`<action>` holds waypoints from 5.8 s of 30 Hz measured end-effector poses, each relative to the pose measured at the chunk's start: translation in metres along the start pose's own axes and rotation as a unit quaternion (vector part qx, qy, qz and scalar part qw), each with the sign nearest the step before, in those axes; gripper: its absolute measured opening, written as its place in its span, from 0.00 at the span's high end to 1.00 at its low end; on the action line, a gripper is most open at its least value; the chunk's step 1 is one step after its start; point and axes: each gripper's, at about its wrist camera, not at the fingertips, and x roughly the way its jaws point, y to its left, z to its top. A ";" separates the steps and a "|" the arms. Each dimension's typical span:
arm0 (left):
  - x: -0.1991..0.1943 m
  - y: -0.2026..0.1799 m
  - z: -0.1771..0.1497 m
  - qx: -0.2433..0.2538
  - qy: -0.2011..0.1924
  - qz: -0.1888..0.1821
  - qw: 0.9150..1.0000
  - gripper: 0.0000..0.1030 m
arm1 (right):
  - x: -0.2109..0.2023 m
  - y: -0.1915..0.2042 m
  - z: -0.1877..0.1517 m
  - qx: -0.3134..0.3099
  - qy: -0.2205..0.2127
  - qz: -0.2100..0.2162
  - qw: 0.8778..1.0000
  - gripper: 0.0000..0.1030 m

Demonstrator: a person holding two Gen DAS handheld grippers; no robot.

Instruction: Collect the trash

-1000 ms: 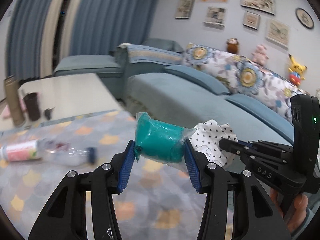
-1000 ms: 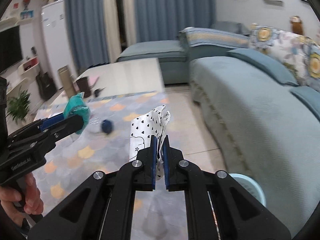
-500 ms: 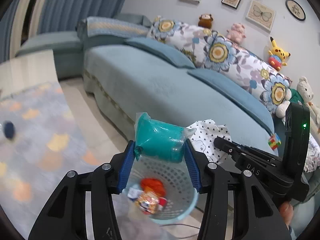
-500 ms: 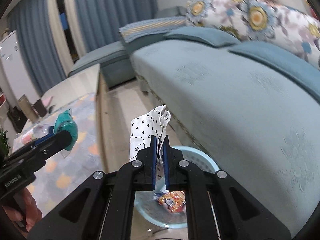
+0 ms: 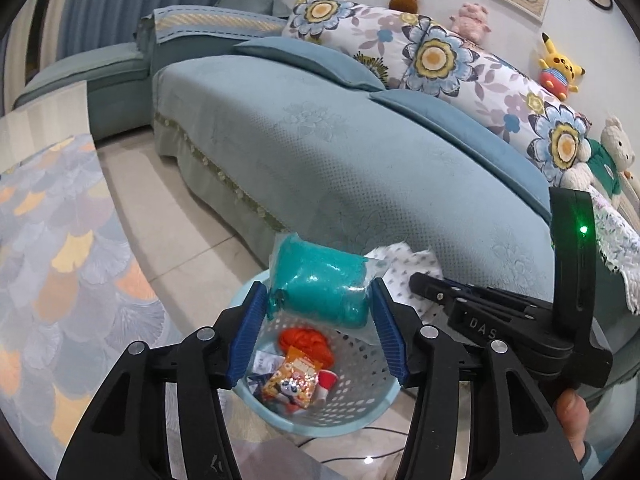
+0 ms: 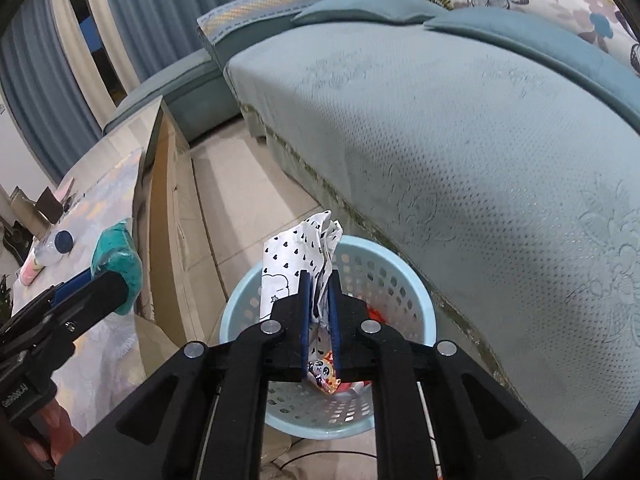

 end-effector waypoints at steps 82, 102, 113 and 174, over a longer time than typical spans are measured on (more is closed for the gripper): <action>-0.259 0.383 -0.036 -0.119 -0.062 0.165 0.977 0.22 | 0.095 0.451 0.017 -0.285 0.070 0.300 0.908 0.36; -0.160 0.443 0.010 -0.061 0.053 0.267 0.960 0.33 | 0.140 0.510 0.006 -0.344 0.035 0.206 0.915 0.37; -0.173 0.401 -0.014 -0.145 0.043 0.256 0.955 0.55 | 0.112 0.486 -0.014 -0.346 0.031 0.186 0.919 0.45; -0.102 -0.020 0.013 0.001 -0.090 -0.002 0.996 0.23 | -0.066 0.025 -0.003 0.047 -0.036 -0.013 0.998 0.38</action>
